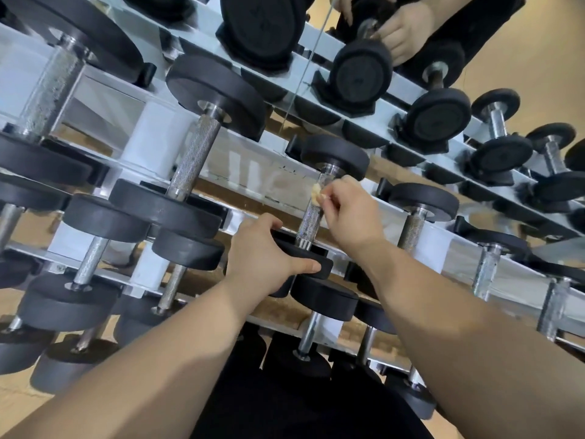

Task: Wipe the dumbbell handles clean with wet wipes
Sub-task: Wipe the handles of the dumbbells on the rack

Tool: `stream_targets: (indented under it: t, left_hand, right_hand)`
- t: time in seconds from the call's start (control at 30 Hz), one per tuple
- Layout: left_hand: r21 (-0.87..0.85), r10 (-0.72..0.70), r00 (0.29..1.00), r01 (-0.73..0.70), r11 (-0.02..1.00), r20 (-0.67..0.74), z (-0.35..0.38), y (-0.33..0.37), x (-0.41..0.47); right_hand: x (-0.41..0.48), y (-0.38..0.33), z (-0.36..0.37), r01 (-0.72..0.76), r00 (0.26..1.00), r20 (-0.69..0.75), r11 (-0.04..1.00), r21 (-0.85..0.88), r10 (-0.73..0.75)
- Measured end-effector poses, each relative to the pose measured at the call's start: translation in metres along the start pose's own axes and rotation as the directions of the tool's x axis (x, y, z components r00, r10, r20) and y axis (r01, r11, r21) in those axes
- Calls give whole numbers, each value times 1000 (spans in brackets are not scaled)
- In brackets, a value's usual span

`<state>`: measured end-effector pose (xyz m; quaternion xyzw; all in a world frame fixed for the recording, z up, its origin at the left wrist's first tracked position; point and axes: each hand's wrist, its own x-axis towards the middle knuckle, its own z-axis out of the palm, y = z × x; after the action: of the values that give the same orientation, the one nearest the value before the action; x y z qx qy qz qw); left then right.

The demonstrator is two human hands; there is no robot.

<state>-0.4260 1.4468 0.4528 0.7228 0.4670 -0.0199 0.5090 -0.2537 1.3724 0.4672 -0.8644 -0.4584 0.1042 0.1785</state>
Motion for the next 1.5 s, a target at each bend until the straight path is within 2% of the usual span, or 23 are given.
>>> stream_targets:
  t: [0.13,0.2,0.3,0.37,0.47,0.63,0.83,1.03,1.2,1.3,1.37,1.43,1.5]
  left_hand:
    - [51,30,999,-28,998,-42,8,7,-7]
    - [56,46,997,-42,998,-67,12,10,-11]
    - [50,70,994,-66,997,-84,13,9,-15]
    - [48,70,995,-66,997,-73,11,6,-14]
    - [45,66,996,-63,997,-55,8,5,-11]
    - [29,72,996,-71,997,-46,7,2,-9]
    - [1,58,998,-58,998,-39,8,-4,-5]
    - [-3,47,999,-47,999,-12,4,-3,-3]
    - [0,53,998,-53,999,-17,5,-2,-2]
    - [12,65,998,-64,998,-20,7,-2,-3]
    - [17,69,997,-68,998,-20,6,-1,-3]
    - [16,58,998,-57,998,-10,5,-1,-3]
    - [12,47,999,-47,999,-4,4,-1,-3]
  right_hand:
    - [-40,12,0,169,973,150,984,53,-176]
    - [-36,15,-2,110,981,148,990,90,-122]
    - [-8,11,-4,-79,995,69,989,128,70]
    - [5,4,-5,-143,990,10,978,149,144]
    - [-1,-4,1,-162,986,10,960,227,164]
    - [-31,-1,10,-54,998,-4,961,271,57]
    - [-7,-1,11,-75,995,-41,975,207,85]
    - [1,-8,5,-104,994,8,974,202,105]
    - [-29,-10,9,72,983,157,983,169,-99]
    - [-9,-6,9,129,987,88,991,45,-133]
    - [11,-4,6,83,997,-5,997,-6,-83]
    - [20,-2,3,15,999,-49,1000,0,-15]
    - [15,-3,2,-7,999,-33,999,43,8]
